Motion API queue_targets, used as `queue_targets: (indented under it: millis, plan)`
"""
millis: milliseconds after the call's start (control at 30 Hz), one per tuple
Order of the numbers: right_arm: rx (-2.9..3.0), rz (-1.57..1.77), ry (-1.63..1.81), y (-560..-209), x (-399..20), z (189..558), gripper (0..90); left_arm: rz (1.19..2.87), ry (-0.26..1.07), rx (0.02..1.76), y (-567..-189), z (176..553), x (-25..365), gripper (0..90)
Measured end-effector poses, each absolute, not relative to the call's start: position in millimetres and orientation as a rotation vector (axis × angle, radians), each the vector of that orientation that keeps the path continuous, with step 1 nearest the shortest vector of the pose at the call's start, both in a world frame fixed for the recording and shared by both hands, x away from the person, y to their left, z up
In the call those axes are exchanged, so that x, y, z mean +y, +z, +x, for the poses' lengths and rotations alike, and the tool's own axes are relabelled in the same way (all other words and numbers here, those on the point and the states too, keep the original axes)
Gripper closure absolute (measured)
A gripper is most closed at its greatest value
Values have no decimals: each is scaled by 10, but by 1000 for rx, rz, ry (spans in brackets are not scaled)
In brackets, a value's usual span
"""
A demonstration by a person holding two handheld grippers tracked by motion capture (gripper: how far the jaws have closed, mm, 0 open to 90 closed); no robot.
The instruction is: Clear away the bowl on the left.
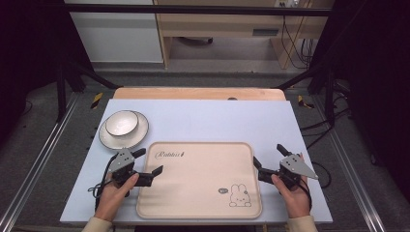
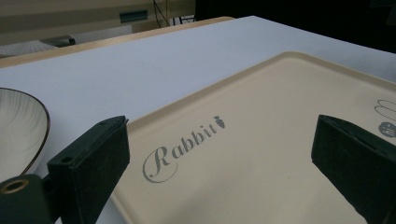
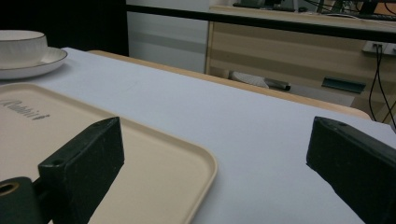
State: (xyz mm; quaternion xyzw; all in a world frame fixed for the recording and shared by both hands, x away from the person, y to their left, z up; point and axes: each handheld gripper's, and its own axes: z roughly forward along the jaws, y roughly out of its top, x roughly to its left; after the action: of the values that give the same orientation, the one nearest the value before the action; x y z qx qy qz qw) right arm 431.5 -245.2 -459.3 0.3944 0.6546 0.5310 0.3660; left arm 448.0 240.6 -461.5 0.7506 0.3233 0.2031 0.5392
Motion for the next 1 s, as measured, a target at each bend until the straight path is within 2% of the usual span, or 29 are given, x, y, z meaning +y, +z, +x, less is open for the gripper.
queue_targets:
  millis: [700, 1000]
  plan:
    - [1550, 992, 1492, -4452, -2500, 4224, 43, 1688, 551, 740, -4387, 4372, 2586, 43]
    - [1607, 940, 1426, -4440, -2358, 4204, 42, 1654, 623, 755, -4155, 4382, 2760, 44]
